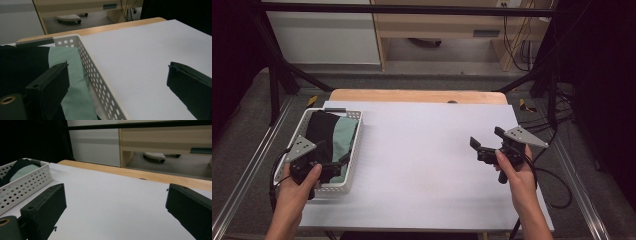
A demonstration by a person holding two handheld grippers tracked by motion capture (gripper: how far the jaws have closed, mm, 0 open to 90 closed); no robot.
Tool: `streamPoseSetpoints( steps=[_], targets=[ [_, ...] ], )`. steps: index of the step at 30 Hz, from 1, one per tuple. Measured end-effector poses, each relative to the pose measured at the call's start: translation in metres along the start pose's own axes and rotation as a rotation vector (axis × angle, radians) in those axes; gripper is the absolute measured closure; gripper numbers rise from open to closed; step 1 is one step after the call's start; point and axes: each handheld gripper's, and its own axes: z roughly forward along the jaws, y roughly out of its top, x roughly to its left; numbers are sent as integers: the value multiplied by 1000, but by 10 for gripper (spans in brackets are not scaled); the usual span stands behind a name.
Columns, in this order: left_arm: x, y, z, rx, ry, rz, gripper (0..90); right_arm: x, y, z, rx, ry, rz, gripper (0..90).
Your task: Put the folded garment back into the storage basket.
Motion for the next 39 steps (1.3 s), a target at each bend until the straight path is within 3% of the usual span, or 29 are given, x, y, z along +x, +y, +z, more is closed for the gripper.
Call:
streamPoseSetpoints(
  steps=[15, 22, 39],
  targets=[
    [-5, -10, -7, -3, 10, 2, 43, -17, -13, -29, 8, -34, -1, 35],
    [-8, -11, -7, -5, -9, 13, 40, -21, -25, -33, 12, -51, 10, 35],
    [-4, -14, -7, -7, -1, 1, 41, -22, -53, -41, 24, -79, 28, 38]
  ],
)
